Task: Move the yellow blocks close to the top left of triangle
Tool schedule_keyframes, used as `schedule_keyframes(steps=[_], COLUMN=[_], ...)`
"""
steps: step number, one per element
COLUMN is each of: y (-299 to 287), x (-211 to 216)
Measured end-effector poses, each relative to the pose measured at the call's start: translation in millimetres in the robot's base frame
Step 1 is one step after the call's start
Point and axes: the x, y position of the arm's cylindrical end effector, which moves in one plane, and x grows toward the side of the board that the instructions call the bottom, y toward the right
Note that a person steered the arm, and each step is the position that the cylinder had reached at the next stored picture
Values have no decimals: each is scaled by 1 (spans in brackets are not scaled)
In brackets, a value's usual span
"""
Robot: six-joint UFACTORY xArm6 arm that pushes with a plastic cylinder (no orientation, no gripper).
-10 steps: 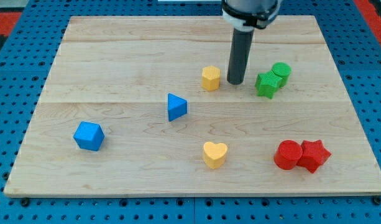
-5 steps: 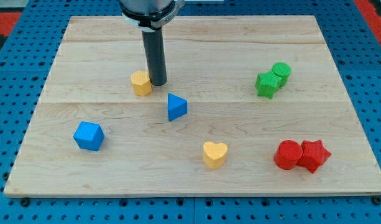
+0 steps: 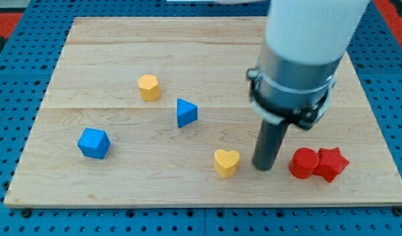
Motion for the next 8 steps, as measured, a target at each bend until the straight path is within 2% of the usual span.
schedule_keyframes(steps=[1,2,5,6,7,8], y=[-31,-65,-116,-126,-108,-126], x=[10,-16,-106,-110,-87,-82])
